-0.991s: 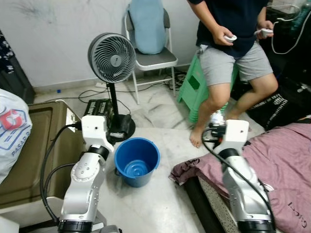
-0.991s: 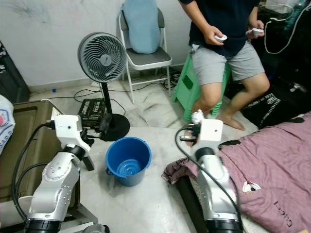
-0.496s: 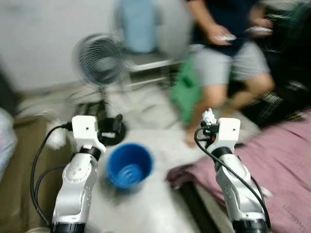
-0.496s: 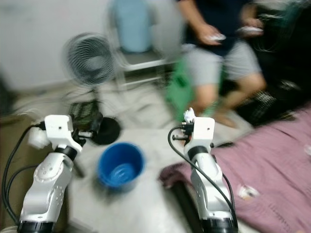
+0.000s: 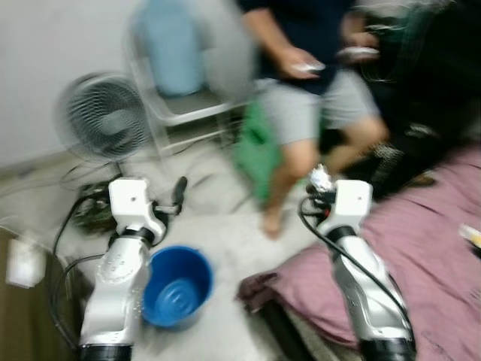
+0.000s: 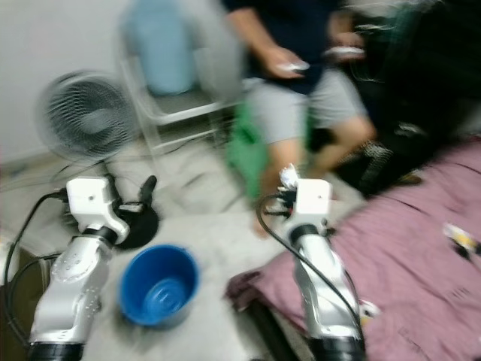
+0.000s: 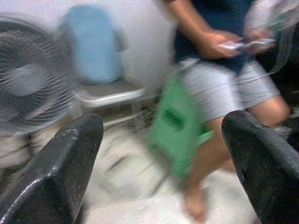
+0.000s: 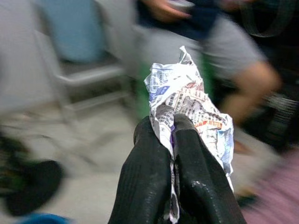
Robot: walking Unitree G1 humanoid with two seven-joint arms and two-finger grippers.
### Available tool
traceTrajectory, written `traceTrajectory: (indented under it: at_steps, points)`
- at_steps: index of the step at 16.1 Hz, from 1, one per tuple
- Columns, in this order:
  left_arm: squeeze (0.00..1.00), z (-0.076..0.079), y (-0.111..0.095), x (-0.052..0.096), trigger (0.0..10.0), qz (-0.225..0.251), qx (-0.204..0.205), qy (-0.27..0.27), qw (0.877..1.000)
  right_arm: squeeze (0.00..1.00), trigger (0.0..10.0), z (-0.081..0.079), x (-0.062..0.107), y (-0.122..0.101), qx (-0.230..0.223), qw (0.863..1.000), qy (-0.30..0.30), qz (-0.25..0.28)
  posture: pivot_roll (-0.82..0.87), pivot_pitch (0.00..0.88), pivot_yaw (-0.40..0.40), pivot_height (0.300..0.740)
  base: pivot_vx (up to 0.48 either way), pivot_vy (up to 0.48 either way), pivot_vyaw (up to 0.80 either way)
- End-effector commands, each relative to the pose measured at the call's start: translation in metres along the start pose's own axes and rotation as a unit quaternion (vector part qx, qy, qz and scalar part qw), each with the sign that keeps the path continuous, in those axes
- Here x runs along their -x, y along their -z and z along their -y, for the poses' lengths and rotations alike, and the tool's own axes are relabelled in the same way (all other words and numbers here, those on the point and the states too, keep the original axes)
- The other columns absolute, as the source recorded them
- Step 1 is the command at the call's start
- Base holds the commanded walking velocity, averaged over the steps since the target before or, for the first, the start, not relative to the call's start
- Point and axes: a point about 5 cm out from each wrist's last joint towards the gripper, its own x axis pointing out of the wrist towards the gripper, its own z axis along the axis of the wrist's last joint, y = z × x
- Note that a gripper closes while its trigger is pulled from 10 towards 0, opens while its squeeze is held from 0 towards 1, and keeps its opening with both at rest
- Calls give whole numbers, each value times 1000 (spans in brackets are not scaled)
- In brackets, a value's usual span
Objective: Clean up the room
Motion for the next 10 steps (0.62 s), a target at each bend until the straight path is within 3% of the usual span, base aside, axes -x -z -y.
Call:
traceTrajectory:
  at_steps: [1, 10]
  points:
    - [0, -2, 1, 3, 10000, -3, -11, -5, 1000, 0, 10000, -5, -1, -5, 12, 1000, -11, 11, -52, 0, -77, 740, 0, 0, 800]
    - [0, -4, 1, 1, 10000, -5, -20, -17, 1000, 0, 10000, -3, -3, -5, 2, 1000, -5, 8, -51, 0, -78, 740, 0, 0, 800]
